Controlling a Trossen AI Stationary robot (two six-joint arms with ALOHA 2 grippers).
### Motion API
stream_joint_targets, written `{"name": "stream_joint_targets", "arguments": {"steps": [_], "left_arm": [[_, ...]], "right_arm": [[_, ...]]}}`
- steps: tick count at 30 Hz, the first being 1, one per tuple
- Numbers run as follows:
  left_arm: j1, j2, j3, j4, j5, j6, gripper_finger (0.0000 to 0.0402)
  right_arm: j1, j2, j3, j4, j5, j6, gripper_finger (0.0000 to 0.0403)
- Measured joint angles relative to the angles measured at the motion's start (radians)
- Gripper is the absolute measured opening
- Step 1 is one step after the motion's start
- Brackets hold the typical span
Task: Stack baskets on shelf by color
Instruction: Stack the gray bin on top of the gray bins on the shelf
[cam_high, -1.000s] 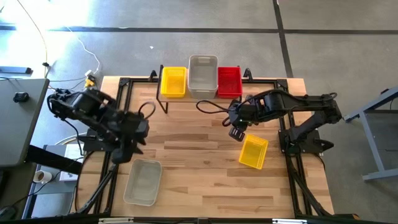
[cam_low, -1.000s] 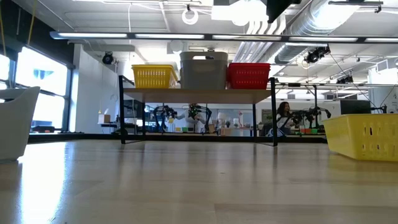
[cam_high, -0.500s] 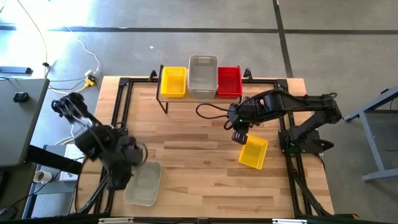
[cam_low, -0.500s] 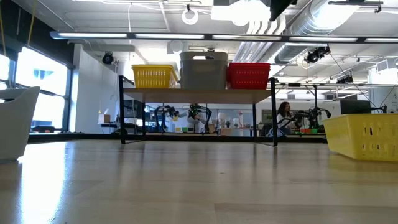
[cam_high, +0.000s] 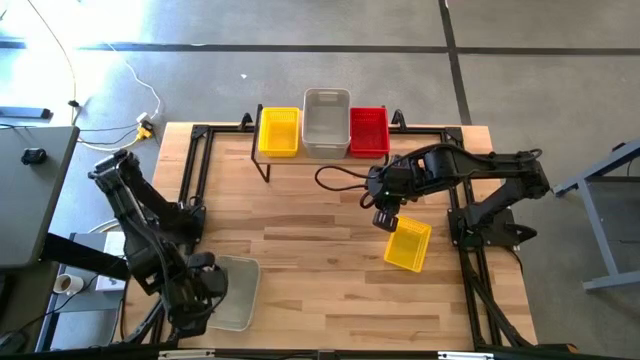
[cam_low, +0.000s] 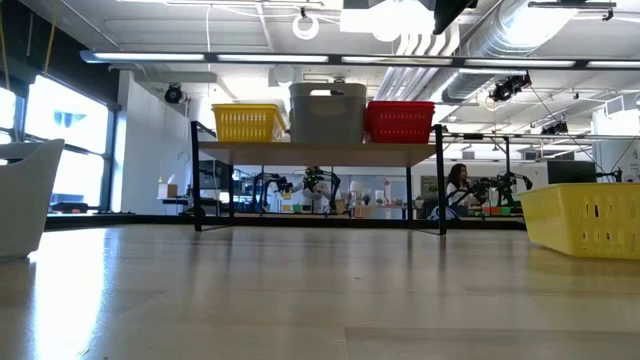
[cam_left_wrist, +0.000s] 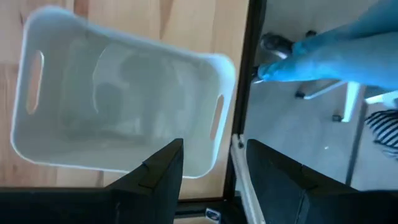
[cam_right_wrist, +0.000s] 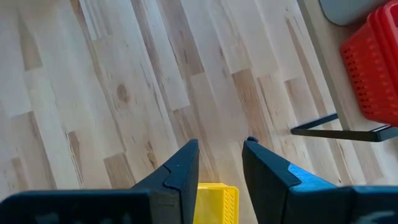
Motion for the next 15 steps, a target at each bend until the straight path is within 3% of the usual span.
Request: {"name": "stream_joint_targets", "arguments": {"steps": [15], "left_arm": [[-0.084, 0.19, -0.016, 0.115, 0.008, -0.02, 0.0165]], "right_arm": [[0.0, 0.0, 0.0, 0.0, -0.001, 0.0, 0.011]]}}
